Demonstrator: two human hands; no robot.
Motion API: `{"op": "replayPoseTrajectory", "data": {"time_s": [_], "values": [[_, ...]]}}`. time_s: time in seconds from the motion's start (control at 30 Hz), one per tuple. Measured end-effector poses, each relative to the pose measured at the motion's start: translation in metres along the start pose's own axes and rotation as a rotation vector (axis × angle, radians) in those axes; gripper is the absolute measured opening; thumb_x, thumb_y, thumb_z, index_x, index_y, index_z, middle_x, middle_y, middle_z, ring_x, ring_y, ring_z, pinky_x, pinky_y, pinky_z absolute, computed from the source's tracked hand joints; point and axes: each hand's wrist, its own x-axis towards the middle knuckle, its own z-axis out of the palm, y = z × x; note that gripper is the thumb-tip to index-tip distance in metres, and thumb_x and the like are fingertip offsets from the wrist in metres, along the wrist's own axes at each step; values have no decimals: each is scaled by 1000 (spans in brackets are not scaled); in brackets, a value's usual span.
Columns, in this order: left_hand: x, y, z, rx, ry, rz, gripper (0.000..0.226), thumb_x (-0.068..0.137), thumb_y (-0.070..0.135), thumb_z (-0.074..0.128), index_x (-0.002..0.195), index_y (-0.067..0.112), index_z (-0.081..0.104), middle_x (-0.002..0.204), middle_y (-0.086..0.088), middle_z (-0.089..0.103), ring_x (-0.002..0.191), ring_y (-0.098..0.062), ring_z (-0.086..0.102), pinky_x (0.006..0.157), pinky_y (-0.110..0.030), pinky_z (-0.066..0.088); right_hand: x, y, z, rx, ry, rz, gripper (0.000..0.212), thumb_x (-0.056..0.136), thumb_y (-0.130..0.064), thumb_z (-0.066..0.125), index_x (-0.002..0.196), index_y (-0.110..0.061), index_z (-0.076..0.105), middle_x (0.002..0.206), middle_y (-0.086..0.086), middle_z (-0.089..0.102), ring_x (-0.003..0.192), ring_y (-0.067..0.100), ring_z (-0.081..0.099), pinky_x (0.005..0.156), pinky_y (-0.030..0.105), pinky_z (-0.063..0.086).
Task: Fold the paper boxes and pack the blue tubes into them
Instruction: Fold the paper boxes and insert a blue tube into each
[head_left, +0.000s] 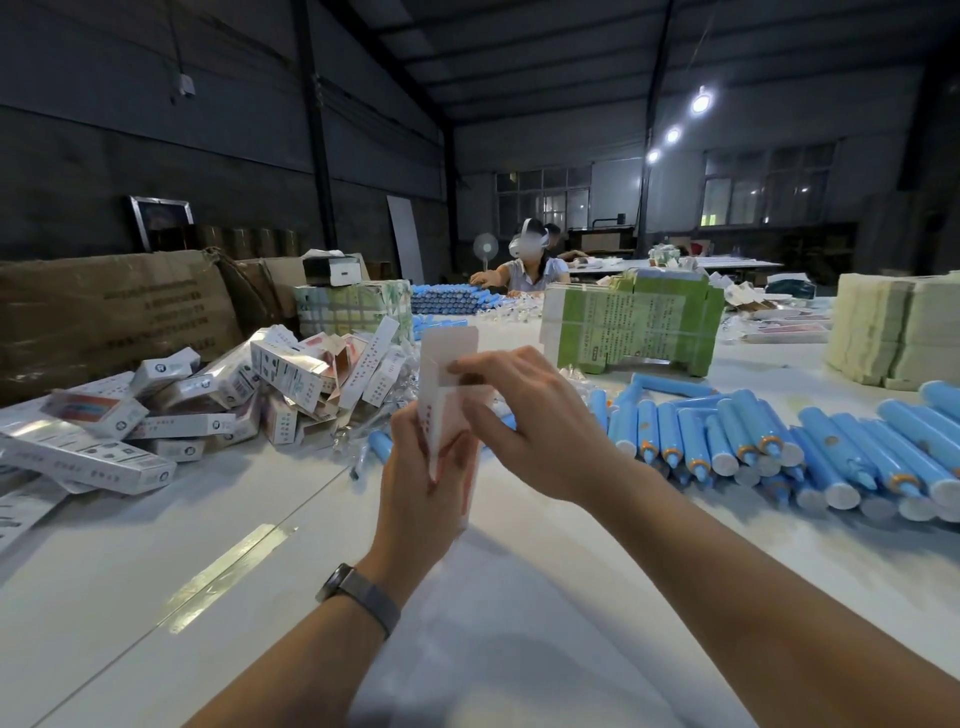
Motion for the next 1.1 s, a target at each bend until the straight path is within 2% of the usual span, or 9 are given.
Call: {"op": "replayPoseTrajectory", "data": {"time_s": [0.07,0.17,0.27,0.33,0.43,0.53,0.7,0.9,1.1], "values": [[0,4,2,-74,-41,-43,26,94,31,57,114,24,42,95,19,58,91,-17,63,75,-42,58,0,0,3,61,137,16,30,89,-2,62,118,-10,62,115,3,61,100,25,58,81,43,51],[-1,7,3,-148,-133,-49,25,96,40,43,115,25,45,91,25,58,90,-10,65,72,-29,57,1,0,6,297,221,173,51,82,8,64,122,-22,54,121,-3,53,95,19,63,74,40,57],[1,10,1,-80,-111,-63,28,96,47,36,117,32,49,90,24,63,88,-5,69,69,-23,59,1,-1,3,534,218,328,66,83,0,72,121,-45,44,115,-7,55,79,16,62,67,35,59],[3,13,-2,2,-63,-42,39,97,46,35,133,34,44,96,21,64,89,1,68,68,-20,59,1,-2,3,586,190,334,66,81,-4,75,118,-49,45,110,-11,57,79,16,62,65,36,59],[4,17,-5,52,-13,16,55,100,42,37,153,32,23,114,16,62,94,-1,68,70,-23,60,3,-8,8,614,154,314,57,79,-6,77,110,-48,52,101,-22,59,79,9,61,65,28,56],[6,19,-7,72,11,72,51,106,29,37,155,23,24,122,4,64,97,-10,70,73,-36,63,3,-8,10,608,147,331,45,80,-8,78,103,-41,58,103,-11,62,82,14,63,68,36,58],[6,22,-7,26,-2,81,41,103,30,39,143,34,29,111,24,60,96,-9,70,74,-37,63,-1,-5,8,692,203,357,49,76,-14,83,106,-38,52,94,-16,65,75,9,63,69,29,56],[8,23,-10,-12,-44,66,26,99,32,38,125,28,39,122,-11,61,98,-23,70,77,-49,62,-1,-1,9,676,181,369,31,79,-16,81,94,-30,58,96,-18,67,77,9,66,69,26,55],[7,23,-9,16,-29,93,27,100,31,39,126,28,39,111,6,62,94,-17,71,76,-45,62,-1,2,4,544,112,353,16,84,-21,78,94,-25,66,94,-7,70,79,16,70,68,40,60]]}}
